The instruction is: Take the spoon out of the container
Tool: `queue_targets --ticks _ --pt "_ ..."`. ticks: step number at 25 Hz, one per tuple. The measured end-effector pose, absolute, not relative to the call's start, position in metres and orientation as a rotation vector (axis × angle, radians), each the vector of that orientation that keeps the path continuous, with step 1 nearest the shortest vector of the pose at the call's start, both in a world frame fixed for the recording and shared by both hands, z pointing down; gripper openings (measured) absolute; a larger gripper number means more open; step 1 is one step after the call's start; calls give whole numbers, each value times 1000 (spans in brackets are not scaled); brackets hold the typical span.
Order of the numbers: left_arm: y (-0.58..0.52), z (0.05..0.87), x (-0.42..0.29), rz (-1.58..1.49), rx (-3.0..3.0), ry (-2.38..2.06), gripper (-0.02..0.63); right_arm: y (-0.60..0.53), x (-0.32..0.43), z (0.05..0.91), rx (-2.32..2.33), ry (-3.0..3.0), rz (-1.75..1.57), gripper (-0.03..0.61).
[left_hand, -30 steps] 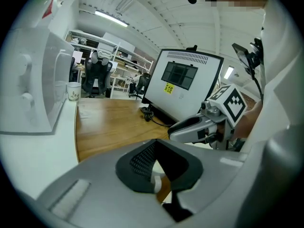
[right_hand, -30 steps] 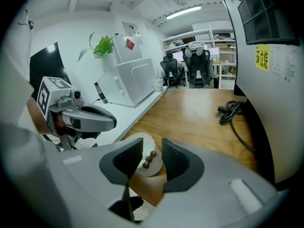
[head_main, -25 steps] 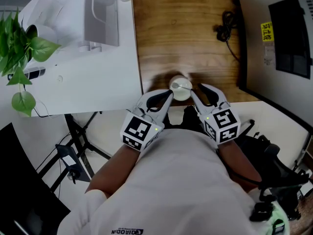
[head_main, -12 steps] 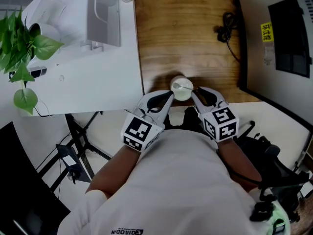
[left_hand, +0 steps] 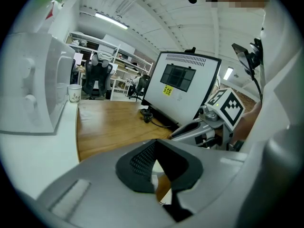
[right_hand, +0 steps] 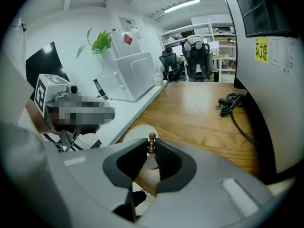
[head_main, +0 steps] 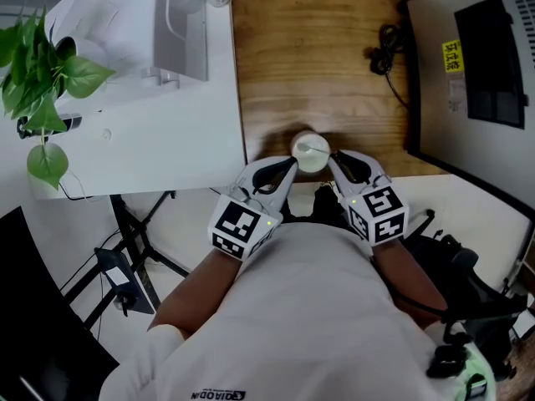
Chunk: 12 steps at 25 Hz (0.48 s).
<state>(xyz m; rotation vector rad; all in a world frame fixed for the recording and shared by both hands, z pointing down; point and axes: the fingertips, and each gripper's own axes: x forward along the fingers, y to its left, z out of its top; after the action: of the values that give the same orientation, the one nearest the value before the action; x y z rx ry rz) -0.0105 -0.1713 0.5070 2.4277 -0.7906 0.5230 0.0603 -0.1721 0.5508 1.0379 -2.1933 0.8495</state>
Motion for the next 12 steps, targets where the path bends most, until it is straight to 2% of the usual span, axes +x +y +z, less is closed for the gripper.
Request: queue_targets --ticks 12 --pt "-159 490 -21 491 2505 -746 5 -163 61 519 1163 -2202 758 55"
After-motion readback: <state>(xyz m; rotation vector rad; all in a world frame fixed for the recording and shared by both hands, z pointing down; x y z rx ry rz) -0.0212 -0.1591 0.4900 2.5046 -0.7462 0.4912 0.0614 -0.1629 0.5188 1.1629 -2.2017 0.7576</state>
